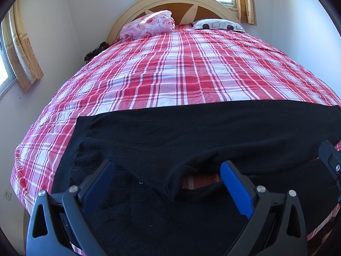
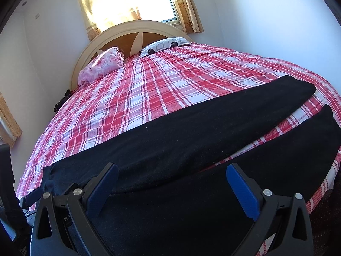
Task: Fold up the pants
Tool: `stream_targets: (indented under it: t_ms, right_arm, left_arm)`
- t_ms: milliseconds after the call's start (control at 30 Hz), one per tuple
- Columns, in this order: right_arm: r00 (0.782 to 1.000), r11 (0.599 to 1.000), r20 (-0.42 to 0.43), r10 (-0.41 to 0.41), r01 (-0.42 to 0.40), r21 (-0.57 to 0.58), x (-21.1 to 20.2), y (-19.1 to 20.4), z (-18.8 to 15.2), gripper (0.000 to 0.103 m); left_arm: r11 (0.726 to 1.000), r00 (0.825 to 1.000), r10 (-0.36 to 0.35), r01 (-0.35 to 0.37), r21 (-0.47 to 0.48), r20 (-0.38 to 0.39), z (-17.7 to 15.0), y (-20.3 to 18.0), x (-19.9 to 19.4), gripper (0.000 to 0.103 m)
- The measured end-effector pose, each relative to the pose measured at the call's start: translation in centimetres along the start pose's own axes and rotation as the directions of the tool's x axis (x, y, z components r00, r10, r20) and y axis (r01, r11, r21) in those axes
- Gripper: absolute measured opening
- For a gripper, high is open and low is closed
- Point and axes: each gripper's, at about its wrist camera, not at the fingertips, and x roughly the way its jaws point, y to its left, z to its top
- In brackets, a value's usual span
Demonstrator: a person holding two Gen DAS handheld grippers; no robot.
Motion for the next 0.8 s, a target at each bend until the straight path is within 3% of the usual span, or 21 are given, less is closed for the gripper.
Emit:
stream_targets:
  t_ms: [800]
  right_arm:
    - [1.000, 1.000, -0.008, 0.005, -0.005, 0.005, 0.26, 0.08, 0.00, 0.102]
  left_arm:
    - [1.000, 1.000, 0.005, -0.005, -0.005, -0.018, -0.16, 0.02, 0.66, 0.102]
